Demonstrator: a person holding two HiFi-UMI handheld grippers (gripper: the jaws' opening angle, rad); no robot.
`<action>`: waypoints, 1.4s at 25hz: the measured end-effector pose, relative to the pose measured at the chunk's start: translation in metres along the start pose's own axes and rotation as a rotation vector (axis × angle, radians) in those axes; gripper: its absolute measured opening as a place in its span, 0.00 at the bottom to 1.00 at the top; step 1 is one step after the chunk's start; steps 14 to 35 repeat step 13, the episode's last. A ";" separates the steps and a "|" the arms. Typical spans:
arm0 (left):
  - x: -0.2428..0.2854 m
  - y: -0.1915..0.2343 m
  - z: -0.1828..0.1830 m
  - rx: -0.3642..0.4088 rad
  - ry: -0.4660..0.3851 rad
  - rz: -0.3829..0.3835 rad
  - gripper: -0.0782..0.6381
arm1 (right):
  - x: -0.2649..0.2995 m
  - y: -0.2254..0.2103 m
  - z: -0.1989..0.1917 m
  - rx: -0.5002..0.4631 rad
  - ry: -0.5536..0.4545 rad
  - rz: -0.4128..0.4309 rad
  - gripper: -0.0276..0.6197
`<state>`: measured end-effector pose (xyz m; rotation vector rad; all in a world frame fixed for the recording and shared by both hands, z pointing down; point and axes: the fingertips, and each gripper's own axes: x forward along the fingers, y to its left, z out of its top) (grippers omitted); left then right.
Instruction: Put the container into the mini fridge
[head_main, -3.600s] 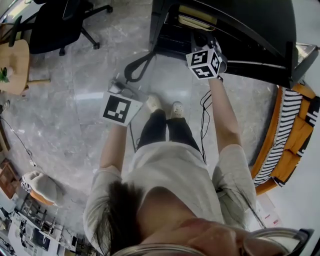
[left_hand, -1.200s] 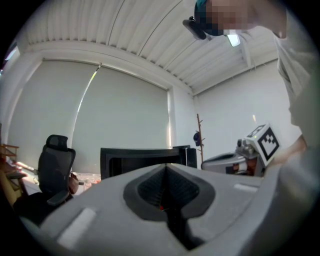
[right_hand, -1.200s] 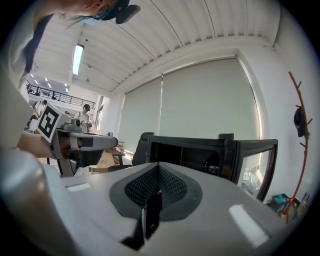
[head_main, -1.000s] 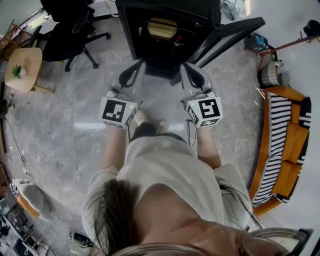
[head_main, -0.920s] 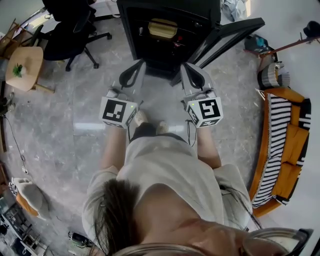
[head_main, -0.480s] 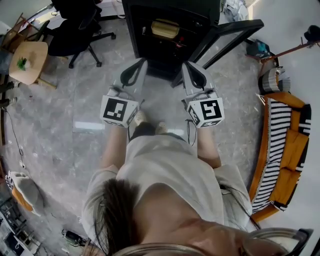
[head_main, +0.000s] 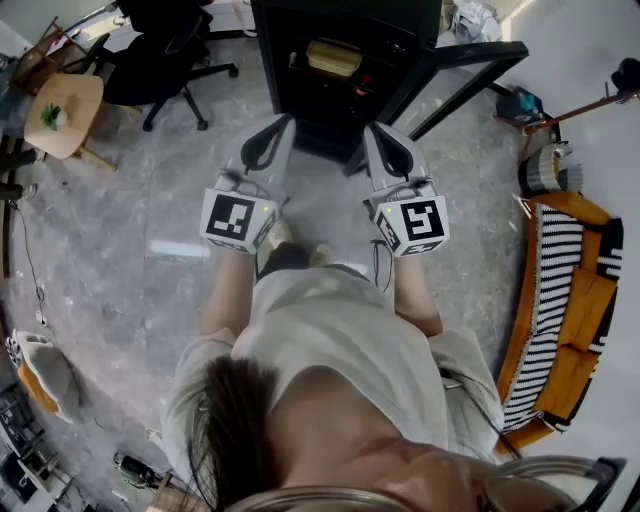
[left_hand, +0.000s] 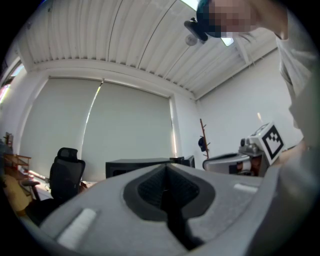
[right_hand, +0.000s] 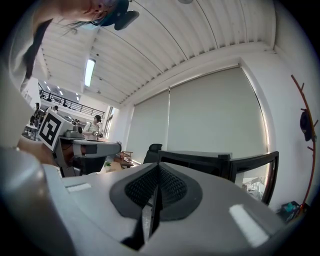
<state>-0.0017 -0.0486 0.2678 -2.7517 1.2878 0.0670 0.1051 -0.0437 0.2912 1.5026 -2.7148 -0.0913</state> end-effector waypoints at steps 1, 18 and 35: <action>-0.001 -0.001 0.001 0.000 -0.002 0.002 0.11 | -0.001 0.000 0.000 0.003 -0.002 0.002 0.04; 0.001 -0.017 0.005 0.012 -0.002 -0.001 0.11 | -0.012 -0.005 0.004 0.002 -0.024 0.012 0.04; 0.001 -0.017 0.005 0.012 -0.002 -0.001 0.11 | -0.012 -0.005 0.004 0.002 -0.024 0.012 0.04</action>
